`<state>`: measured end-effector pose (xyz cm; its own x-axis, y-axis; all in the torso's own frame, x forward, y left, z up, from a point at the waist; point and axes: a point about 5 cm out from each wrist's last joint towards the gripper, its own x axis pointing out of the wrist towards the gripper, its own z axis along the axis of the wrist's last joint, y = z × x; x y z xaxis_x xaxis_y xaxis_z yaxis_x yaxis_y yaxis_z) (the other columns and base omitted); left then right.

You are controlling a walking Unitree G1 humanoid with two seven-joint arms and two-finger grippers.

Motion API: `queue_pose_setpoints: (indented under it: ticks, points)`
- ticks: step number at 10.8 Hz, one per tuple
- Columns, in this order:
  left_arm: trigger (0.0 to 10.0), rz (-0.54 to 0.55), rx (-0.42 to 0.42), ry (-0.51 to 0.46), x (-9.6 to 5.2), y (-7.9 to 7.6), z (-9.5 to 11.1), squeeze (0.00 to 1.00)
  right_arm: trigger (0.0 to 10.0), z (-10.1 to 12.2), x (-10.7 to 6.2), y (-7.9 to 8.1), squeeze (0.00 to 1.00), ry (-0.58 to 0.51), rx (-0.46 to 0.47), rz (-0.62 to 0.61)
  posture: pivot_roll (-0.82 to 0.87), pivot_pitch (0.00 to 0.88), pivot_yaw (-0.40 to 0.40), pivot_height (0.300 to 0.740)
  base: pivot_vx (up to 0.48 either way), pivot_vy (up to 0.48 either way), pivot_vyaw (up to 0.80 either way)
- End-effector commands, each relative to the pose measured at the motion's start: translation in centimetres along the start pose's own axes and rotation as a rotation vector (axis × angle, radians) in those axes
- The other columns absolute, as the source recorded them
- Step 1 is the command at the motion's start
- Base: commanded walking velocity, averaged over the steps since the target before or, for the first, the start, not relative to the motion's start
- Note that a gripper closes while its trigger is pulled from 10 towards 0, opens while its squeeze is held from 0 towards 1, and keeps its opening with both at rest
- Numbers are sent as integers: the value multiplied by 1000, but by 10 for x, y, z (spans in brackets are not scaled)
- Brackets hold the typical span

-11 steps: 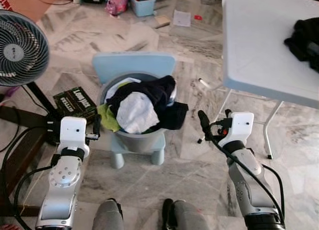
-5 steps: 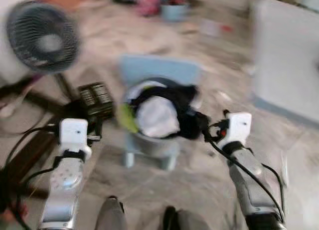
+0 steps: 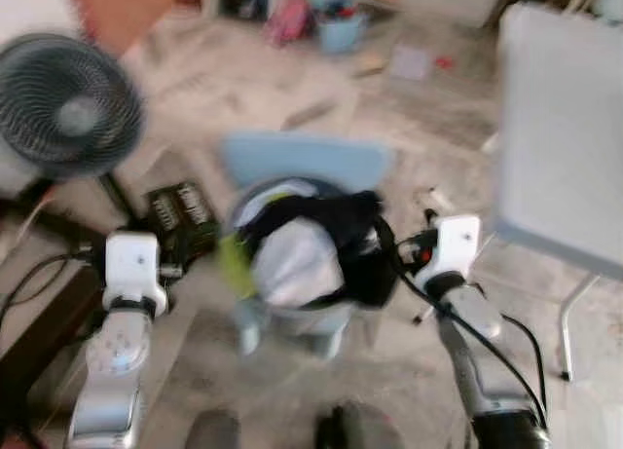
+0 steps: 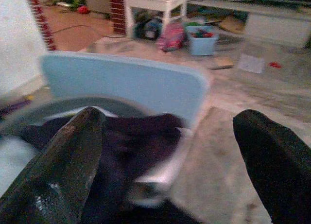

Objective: Hang hanger

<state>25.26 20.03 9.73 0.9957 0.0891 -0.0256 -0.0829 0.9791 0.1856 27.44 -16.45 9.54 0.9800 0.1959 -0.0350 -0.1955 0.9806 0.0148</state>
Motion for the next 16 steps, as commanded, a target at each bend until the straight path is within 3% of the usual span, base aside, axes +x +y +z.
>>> queue_pose_setpoints:
  ticks: [1, 2, 4, 5, 6, 8, 10, 11, 12, 14, 15, 16]
  points:
    - [10000, -28, -12, 46, -4, -6, -7, 0, 10000, -1, -3, -8, 0, 8, -5, -31, 26, 158, -95, 740, 0, 0, 0]
    - [10000, -56, -73, 144, -2, -7, -19, 0, 10000, -1, -3, -9, 0, 10, -10, -31, 24, 160, -102, 740, 0, 0, 0]
    - [10000, -85, -52, 233, 1, -6, -30, 0, 10000, 1, -2, -11, 0, 12, -18, -25, 28, 166, -122, 740, 0, 0, 0]
    - [10000, -48, -90, 338, 2, -2, -42, 0, 10000, 1, -1, -12, 0, 20, -26, -14, 33, 173, -136, 740, 0, 0, 0]
    - [10000, -66, -145, 369, 5, -3, -46, 0, 10000, 3, -2, -12, 0, 24, -38, 1, 22, 187, -161, 740, 0, 0, 0]
    - [10000, -37, -181, 352, 13, 2, -47, 0, 10000, 8, -8, -16, 0, 26, -81, 16, -32, 196, -177, 740, 0, 0, 0]
    - [10000, -91, -292, 305, 27, -2, -37, 0, 10000, 11, -18, -30, 0, 44, -114, -7, -70, 215, -190, 740, 0, 0, 0]
    - [10000, -130, -328, 269, 34, -8, -28, 165, 10000, 11, -21, -30, 0, 51, -115, -1, -76, 220, -198, 740, 0, 0, 0]
    - [10000, -160, -350, 208, 48, -22, -9, 1000, 10000, 11, -21, -23, 0, 60, -124, 35, -79, 220, -207, 740, 0, 0, 0]
    - [10000, -179, -416, 209, 49, -34, -4, 1000, 10000, 14, -19, -19, 0, 43, -148, 60, -75, 218, -206, 740, 0, 0, 0]
    - [10000, -123, -493, 239, 52, -31, -8, 1000, 10000, 16, -19, -16, 0, 37, -159, 74, -84, 217, -205, 740, 0, 0, 0]
    - [10000, -102, -539, 294, 54, -30, -16, 451, 10000, 17, -20, -16, 0, 37, -162, 76, -87, 216, -206, 740, 0, 0, 0]
